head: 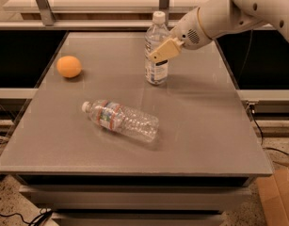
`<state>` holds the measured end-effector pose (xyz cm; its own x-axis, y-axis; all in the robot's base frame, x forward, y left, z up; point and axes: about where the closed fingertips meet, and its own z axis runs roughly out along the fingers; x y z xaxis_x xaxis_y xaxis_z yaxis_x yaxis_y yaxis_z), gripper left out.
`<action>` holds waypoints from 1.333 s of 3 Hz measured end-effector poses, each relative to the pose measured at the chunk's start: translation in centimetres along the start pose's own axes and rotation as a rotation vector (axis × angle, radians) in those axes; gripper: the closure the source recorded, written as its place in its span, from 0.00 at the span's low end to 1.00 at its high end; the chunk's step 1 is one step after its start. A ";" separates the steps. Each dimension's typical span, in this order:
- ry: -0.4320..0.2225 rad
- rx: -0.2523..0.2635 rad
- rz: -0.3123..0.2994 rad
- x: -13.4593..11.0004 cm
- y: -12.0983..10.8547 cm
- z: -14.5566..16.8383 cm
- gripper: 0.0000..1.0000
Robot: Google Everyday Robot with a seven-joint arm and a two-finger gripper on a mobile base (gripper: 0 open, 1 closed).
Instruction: Pick blue plastic bottle
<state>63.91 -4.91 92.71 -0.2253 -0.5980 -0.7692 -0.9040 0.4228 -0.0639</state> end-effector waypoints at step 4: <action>-0.004 0.025 -0.121 -5.0 -0.9 -6.7 1.00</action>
Offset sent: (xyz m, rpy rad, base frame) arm -0.0032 -0.0207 0.0609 -0.0397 -0.0723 0.0379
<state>63.38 -6.83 100.89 -0.1140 -0.6431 -0.7572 -0.9152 0.3645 -0.1717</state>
